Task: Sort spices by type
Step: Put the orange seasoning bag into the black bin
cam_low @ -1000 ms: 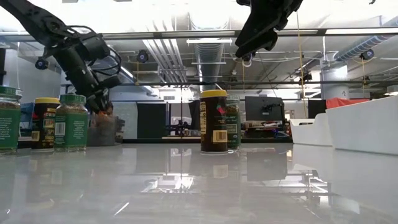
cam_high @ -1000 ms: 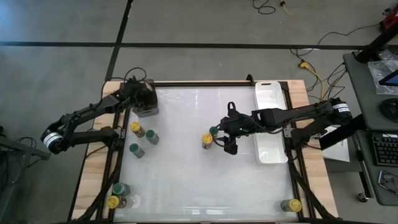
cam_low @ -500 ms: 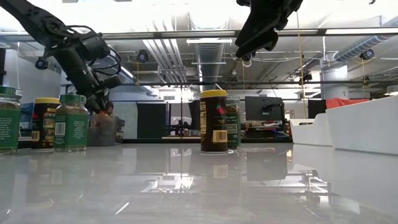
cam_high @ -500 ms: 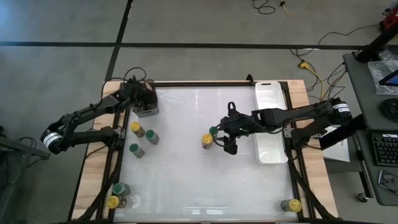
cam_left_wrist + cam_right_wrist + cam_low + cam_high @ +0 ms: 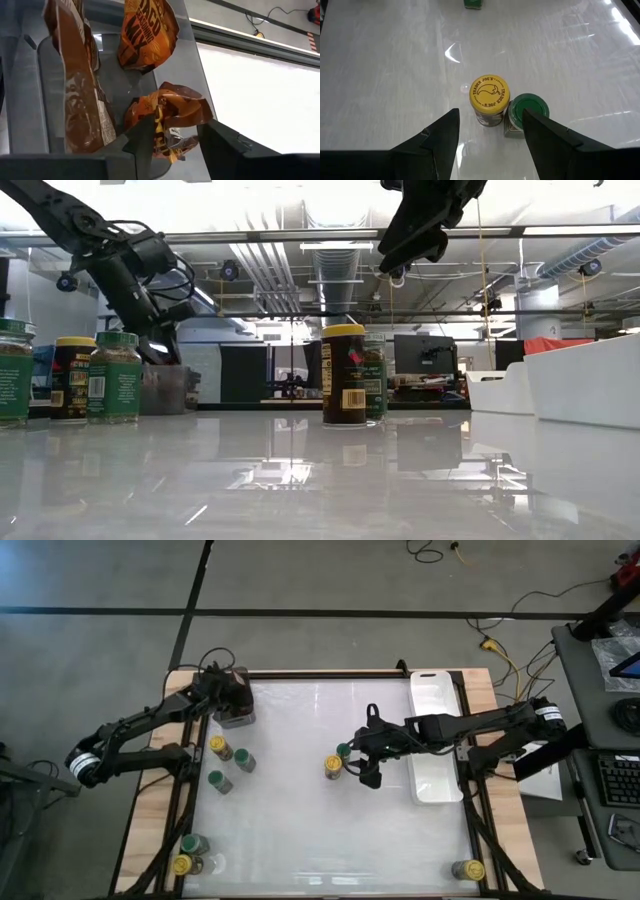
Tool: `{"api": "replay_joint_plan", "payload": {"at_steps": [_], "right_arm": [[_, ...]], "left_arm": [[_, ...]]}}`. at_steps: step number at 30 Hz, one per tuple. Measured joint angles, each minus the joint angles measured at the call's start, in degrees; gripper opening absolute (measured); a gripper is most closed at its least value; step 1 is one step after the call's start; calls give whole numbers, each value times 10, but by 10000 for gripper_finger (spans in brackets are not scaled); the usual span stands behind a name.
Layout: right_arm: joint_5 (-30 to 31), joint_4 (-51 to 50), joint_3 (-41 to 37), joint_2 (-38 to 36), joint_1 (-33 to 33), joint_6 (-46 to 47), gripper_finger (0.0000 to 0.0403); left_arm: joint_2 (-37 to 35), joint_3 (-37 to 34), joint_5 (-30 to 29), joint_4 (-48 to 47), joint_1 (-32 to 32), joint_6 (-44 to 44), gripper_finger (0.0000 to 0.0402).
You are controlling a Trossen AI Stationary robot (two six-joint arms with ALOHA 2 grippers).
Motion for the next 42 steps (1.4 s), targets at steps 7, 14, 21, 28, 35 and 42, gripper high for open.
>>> {"api": "replay_joint_plan", "payload": {"at_steps": [7, 14, 21, 28, 35, 42], "right_arm": [[0, 0, 0, 0, 0, 0, 206], [-1, 0, 0, 0, 0, -1, 205], [-2, 0, 0, 0, 0, -1, 206], [-2, 1, 0, 0, 0, -3, 205], [-2, 1, 0, 0, 0, -3, 205], [-2, 1, 0, 0, 0, -3, 206]], "left_arm": [[0, 23, 1, -14, 0, 0, 137], [0, 65, -5, -83, 0, 19, 137], [0, 113, -13, -141, 0, 15, 137], [5, 114, -25, -138, -3, -34, 137], [29, 100, -25, -122, -17, -34, 137], [57, 101, -30, -118, -20, -33, 137]]}}
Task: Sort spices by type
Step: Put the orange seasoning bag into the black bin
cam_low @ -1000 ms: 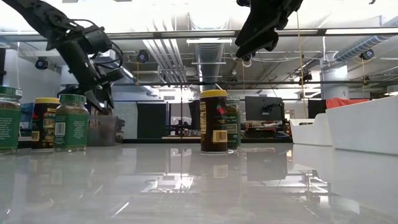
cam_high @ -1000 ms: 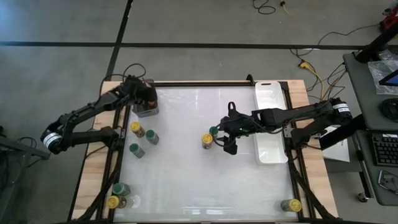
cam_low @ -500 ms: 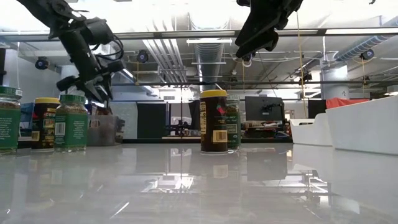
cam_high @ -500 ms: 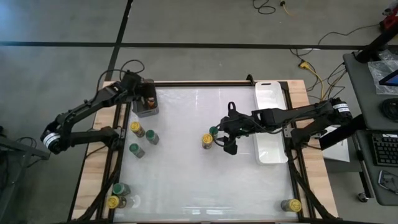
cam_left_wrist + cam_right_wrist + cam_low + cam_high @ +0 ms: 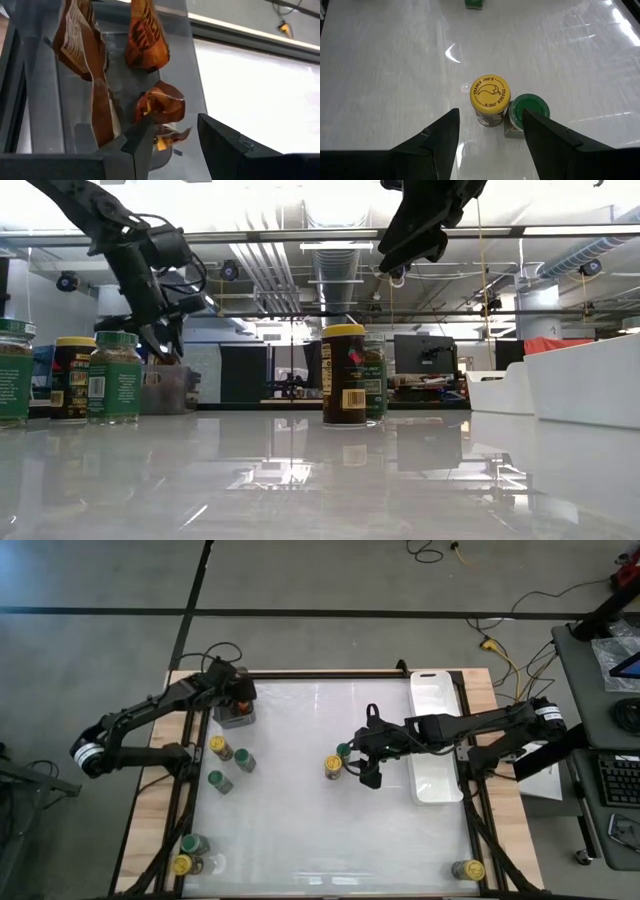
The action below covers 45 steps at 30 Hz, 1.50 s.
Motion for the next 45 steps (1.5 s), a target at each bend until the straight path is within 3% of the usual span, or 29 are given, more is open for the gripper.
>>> {"api": "replay_joint_plan", "payload": {"at_steps": [12, 24, 30, 45], "right_arm": [[0, 0, 0, 0, 0, 1, 205], [1, 0, 0, 0, 0, 0, 205], [1, 0, 0, 0, 0, 0, 205], [1, 0, 0, 0, 0, -4, 205]], "left_arm": [[17, -1, -15, 7, 0, 11, 124], [43, -1, -31, 13, 0, 20, 6], [47, -1, -22, 18, 0, 24, 1], [-26, -2, 19, 17, -2, 23, 0]]}}
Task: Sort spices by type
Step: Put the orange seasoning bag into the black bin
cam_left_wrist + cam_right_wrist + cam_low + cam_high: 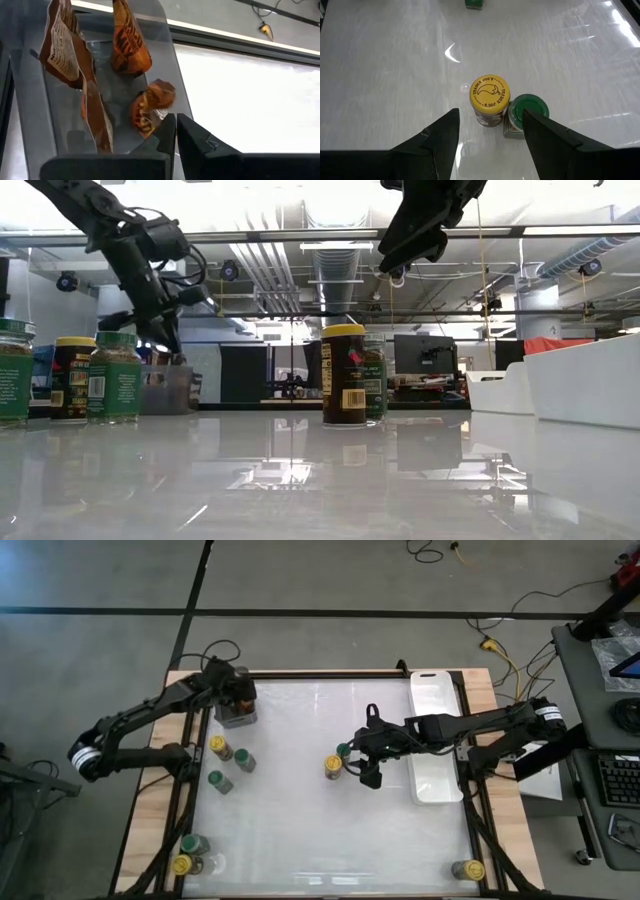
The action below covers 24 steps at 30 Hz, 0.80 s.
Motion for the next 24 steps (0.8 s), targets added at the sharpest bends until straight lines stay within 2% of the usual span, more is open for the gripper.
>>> {"api": "replay_joint_plan", "payload": {"at_steps": [10, 20, 24], "right_arm": [[0, 0, 0, 0, 0, 0, 205], [0, 0, 0, 0, 0, 0, 206], [0, 1, 0, 0, 0, 0, 205]], "left_arm": [[5, 0, -4, 0, -3, -19, 10], [6, 0, -13, -16, -6, -53, 113], [11, 0, -20, -17, -6, -58, 135]]}}
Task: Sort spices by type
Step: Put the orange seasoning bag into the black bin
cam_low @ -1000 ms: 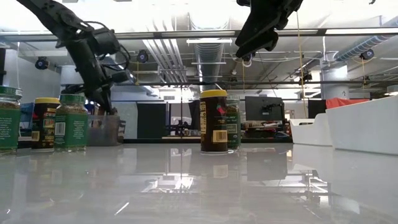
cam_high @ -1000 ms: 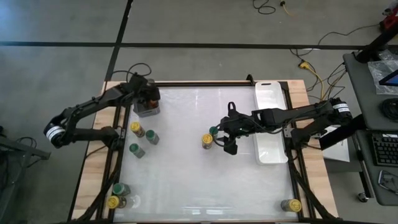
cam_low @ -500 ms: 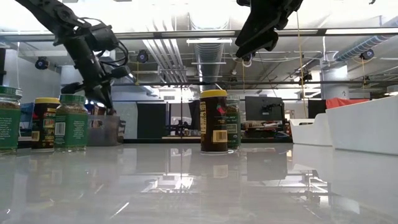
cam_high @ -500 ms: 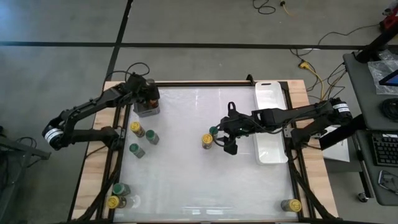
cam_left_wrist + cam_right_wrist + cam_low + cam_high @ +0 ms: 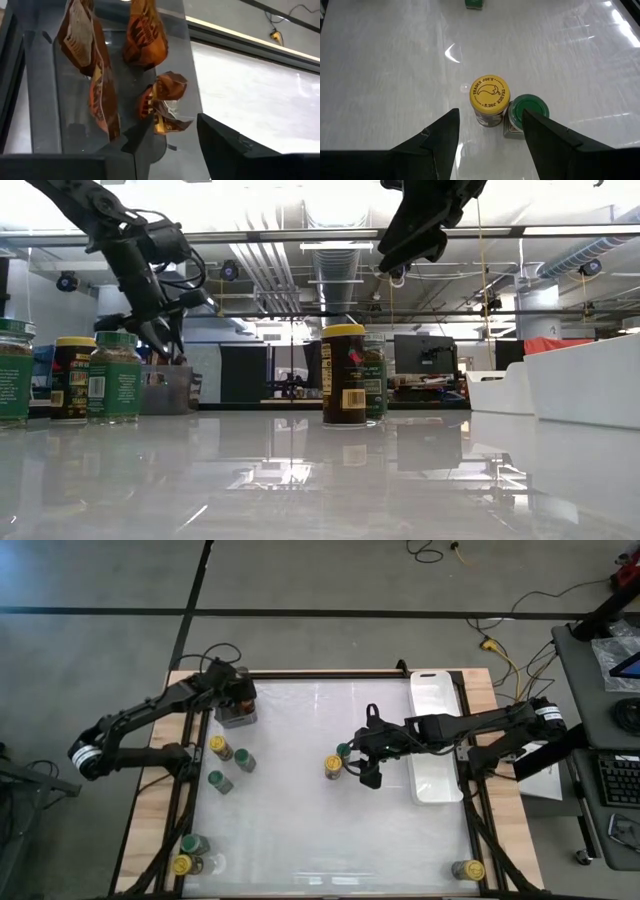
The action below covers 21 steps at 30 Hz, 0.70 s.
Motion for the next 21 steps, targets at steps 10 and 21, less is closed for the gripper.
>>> {"api": "replay_joint_plan", "payload": {"at_steps": [10, 21], "right_arm": [[0, 1, 0, 0, 0, 2, 205], [0, -1, 0, 0, 0, 1, 206]], "left_arm": [[59, 5, -3, 42, 1, 2, 119], [83, 30, -3, 33, 1, 24, 101]]}}
